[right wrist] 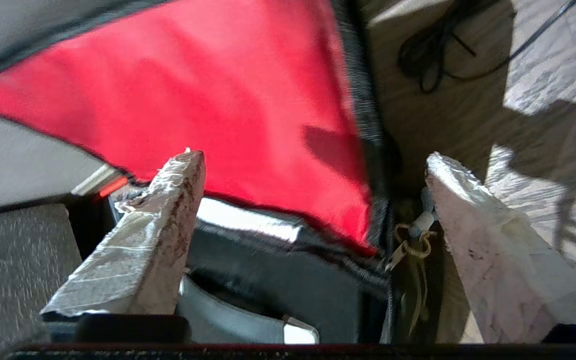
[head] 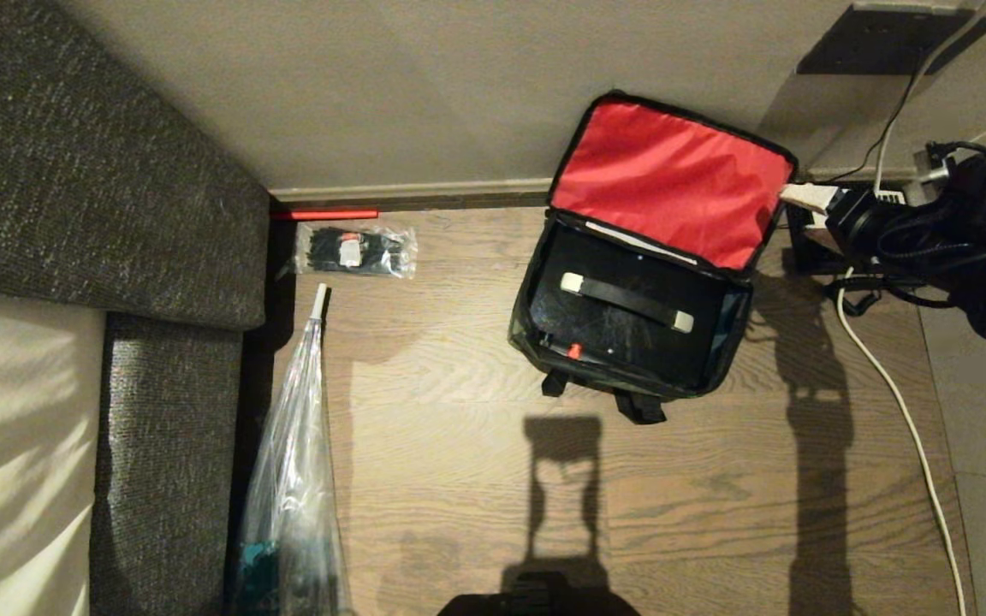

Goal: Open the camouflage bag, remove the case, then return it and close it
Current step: Close the top of the storage box

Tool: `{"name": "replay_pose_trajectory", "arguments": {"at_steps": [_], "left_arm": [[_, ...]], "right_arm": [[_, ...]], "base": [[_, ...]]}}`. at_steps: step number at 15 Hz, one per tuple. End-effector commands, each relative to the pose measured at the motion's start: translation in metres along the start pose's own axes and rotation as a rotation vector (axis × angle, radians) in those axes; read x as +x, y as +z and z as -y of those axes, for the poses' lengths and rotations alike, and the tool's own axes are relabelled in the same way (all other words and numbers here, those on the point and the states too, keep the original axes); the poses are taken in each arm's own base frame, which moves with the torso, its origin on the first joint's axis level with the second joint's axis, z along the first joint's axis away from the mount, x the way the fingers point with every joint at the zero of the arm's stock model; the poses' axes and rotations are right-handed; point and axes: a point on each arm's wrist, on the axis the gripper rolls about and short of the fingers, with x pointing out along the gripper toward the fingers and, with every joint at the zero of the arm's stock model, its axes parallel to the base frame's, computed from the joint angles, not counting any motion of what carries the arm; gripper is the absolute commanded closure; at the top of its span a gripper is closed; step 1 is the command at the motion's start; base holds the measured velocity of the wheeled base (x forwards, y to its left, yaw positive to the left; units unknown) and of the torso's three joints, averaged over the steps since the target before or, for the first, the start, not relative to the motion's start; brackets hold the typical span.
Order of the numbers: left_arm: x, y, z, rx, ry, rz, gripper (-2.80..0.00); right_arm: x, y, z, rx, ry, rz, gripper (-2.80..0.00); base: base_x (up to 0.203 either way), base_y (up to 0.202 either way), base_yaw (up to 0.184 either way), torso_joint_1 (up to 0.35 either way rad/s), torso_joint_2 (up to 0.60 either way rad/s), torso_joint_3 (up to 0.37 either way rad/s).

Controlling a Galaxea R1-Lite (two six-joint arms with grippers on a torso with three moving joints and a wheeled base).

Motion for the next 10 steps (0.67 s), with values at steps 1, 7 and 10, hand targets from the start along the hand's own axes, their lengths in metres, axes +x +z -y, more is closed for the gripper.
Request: {"name": "replay_pose_trajectory", "arguments": {"at_steps": [1,7,10], "left_arm": [[0.000,0.000,0.000,0.000,0.000,0.001,0.00],[0.000,0.000,0.000,0.000,0.000,0.001,0.00],[0.000,0.000,0.000,0.000,0.000,0.001,0.00]], "right_arm": [[0.015,-0.008,0.016,0.095,-0.006,-0.012,-2.80],[0.041,-0.005,0.031,0.159,0.060,0.055,-2.80],[0.048,-0.003,0.028,0.130,0.117,0.097,-2.80]], "base": [[0.000,0.000,0.000,0.000,0.00,0.000],[0.000,0.000,0.000,0.000,0.00,0.000],[0.000,0.000,0.000,0.000,0.00,0.000]]}}
